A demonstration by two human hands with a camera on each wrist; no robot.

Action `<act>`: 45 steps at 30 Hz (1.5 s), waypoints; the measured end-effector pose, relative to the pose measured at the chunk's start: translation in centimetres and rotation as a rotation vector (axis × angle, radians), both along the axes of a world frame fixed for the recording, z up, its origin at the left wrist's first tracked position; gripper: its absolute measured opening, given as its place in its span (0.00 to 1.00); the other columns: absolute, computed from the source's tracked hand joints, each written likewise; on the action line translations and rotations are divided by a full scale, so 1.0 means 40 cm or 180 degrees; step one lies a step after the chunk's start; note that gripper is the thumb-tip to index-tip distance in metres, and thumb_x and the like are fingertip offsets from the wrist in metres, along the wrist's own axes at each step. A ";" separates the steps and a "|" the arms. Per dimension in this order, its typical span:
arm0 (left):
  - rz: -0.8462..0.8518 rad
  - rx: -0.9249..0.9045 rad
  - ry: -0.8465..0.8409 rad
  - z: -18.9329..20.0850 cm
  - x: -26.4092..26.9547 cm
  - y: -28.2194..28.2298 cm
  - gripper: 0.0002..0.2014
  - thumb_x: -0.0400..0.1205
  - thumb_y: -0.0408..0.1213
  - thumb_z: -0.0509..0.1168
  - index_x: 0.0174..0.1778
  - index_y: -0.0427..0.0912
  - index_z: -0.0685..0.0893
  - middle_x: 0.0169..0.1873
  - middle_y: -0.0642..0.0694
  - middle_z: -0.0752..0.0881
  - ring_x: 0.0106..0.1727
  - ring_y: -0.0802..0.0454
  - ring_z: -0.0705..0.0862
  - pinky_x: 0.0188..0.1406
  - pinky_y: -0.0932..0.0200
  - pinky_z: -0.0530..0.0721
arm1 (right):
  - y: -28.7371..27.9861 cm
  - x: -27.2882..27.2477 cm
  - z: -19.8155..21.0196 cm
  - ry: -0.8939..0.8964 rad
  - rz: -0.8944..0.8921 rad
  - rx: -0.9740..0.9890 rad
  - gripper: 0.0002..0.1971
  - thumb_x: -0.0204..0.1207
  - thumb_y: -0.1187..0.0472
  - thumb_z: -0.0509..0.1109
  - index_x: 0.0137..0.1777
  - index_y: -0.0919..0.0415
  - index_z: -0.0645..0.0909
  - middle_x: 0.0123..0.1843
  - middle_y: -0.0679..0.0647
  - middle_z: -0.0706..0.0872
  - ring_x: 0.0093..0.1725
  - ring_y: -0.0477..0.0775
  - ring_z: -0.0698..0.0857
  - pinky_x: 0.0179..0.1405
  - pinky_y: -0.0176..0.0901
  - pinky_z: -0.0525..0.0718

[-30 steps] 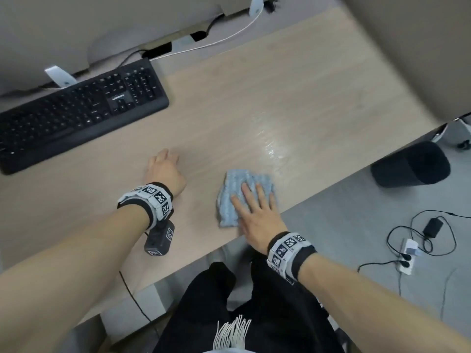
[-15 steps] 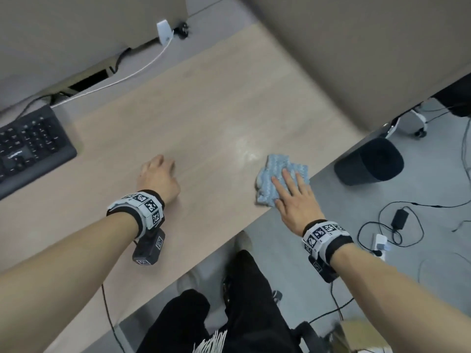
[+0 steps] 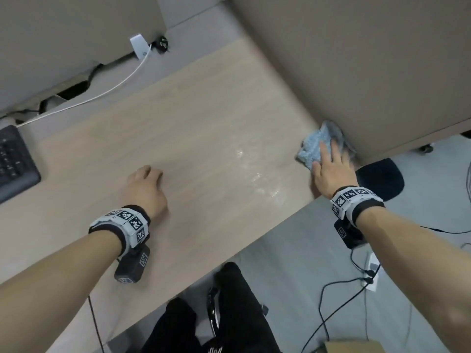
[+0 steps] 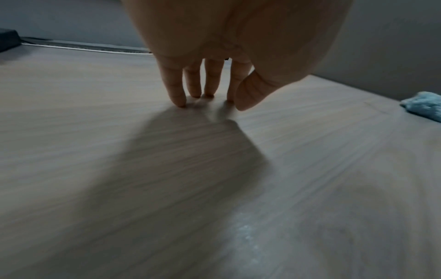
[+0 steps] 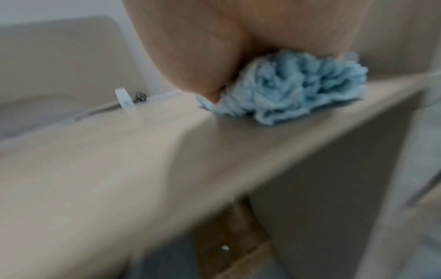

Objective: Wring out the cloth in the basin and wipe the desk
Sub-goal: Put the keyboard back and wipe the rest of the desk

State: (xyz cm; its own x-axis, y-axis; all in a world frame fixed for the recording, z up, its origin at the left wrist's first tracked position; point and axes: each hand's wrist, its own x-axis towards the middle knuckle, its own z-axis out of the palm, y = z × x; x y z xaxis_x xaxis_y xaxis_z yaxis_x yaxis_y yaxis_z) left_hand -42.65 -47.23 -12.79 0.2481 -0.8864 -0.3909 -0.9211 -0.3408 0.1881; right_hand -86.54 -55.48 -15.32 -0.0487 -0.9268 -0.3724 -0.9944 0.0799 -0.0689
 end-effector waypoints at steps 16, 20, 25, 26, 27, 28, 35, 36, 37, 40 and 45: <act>0.0541 0.0158 0.0083 0.043 0.242 0.042 0.26 0.77 0.29 0.61 0.74 0.38 0.74 0.76 0.35 0.70 0.75 0.31 0.68 0.76 0.45 0.66 | 0.259 0.579 0.031 -0.0256 0.2754 0.0642 0.32 0.85 0.42 0.47 0.87 0.46 0.41 0.88 0.53 0.37 0.86 0.64 0.36 0.83 0.68 0.42; 0.0981 0.0235 0.0012 0.041 0.424 0.129 0.22 0.79 0.32 0.61 0.71 0.38 0.75 0.74 0.36 0.70 0.71 0.31 0.72 0.71 0.41 0.74 | 0.180 0.545 0.038 0.0062 0.1593 0.0505 0.33 0.84 0.41 0.45 0.87 0.47 0.42 0.88 0.54 0.38 0.86 0.66 0.40 0.83 0.69 0.50; 0.1512 0.0276 -0.0020 0.048 0.654 0.290 0.24 0.81 0.34 0.61 0.76 0.37 0.73 0.77 0.36 0.67 0.74 0.31 0.70 0.74 0.42 0.71 | 0.170 0.810 0.044 0.0097 0.0743 0.0572 0.34 0.84 0.46 0.50 0.86 0.56 0.42 0.88 0.63 0.38 0.84 0.75 0.42 0.80 0.75 0.51; 0.1577 0.0301 -0.0044 0.049 0.694 0.327 0.24 0.81 0.34 0.61 0.76 0.37 0.73 0.77 0.36 0.67 0.74 0.32 0.70 0.75 0.43 0.71 | 0.179 0.875 0.043 0.0073 0.0847 0.0546 0.34 0.84 0.46 0.50 0.86 0.56 0.42 0.88 0.63 0.38 0.84 0.75 0.42 0.80 0.76 0.50; 0.1632 0.0309 -0.0084 0.052 0.742 0.371 0.24 0.81 0.34 0.61 0.76 0.37 0.73 0.77 0.36 0.68 0.74 0.32 0.69 0.75 0.43 0.70 | 0.197 0.955 0.042 0.0040 0.1063 0.0519 0.34 0.84 0.46 0.50 0.86 0.56 0.42 0.88 0.63 0.38 0.85 0.75 0.41 0.80 0.76 0.49; 0.1663 0.0316 -0.0124 0.054 0.781 0.411 0.24 0.81 0.34 0.60 0.76 0.37 0.73 0.76 0.36 0.69 0.73 0.31 0.69 0.75 0.43 0.70 | 0.219 1.032 0.041 0.0014 0.1324 0.0502 0.35 0.84 0.46 0.50 0.86 0.55 0.42 0.88 0.62 0.37 0.85 0.74 0.40 0.80 0.75 0.47; 0.2013 0.0396 0.0019 0.053 0.936 0.617 0.24 0.79 0.34 0.60 0.74 0.38 0.74 0.73 0.34 0.72 0.73 0.31 0.70 0.76 0.42 0.69 | 0.523 1.449 0.048 -0.0112 0.3305 0.0729 0.34 0.86 0.48 0.50 0.87 0.53 0.39 0.87 0.60 0.31 0.83 0.73 0.30 0.79 0.77 0.37; 0.2079 0.0378 0.0092 0.052 0.950 0.635 0.24 0.79 0.34 0.60 0.73 0.37 0.75 0.72 0.33 0.73 0.73 0.31 0.71 0.76 0.42 0.69 | 0.569 1.475 0.046 -0.0122 0.3567 0.0776 0.34 0.86 0.48 0.51 0.87 0.52 0.40 0.87 0.60 0.31 0.83 0.73 0.30 0.79 0.77 0.36; 0.2129 0.0319 0.0172 0.049 0.962 0.654 0.24 0.79 0.33 0.60 0.73 0.37 0.75 0.72 0.33 0.74 0.73 0.32 0.72 0.76 0.44 0.69 | 0.609 1.492 0.044 -0.0117 0.3821 0.0812 0.34 0.86 0.49 0.52 0.87 0.52 0.40 0.87 0.59 0.31 0.83 0.73 0.29 0.79 0.77 0.34; 0.2174 0.0140 0.0417 0.055 0.974 0.678 0.24 0.80 0.31 0.61 0.74 0.36 0.75 0.73 0.32 0.75 0.73 0.34 0.74 0.76 0.49 0.70 | 0.684 1.492 0.043 -0.0040 0.4514 0.0887 0.35 0.87 0.53 0.55 0.87 0.51 0.40 0.87 0.59 0.31 0.83 0.73 0.30 0.77 0.74 0.31; 0.2353 -0.0092 0.0614 0.085 0.972 0.712 0.22 0.81 0.31 0.62 0.72 0.37 0.78 0.70 0.35 0.80 0.71 0.36 0.78 0.73 0.52 0.72 | 0.726 1.432 0.082 -0.0272 0.5172 0.0973 0.31 0.80 0.59 0.65 0.83 0.51 0.61 0.86 0.60 0.54 0.84 0.72 0.52 0.79 0.74 0.57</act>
State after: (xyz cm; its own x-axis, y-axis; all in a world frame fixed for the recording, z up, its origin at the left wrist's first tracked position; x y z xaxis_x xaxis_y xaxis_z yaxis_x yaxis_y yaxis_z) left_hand -3.78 -18.74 -9.39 0.7105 -0.5267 -0.4667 -0.4051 -0.8484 0.3408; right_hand -29.28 -26.42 -12.06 0.8642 0.1177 -0.4893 -0.0416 -0.9522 -0.3025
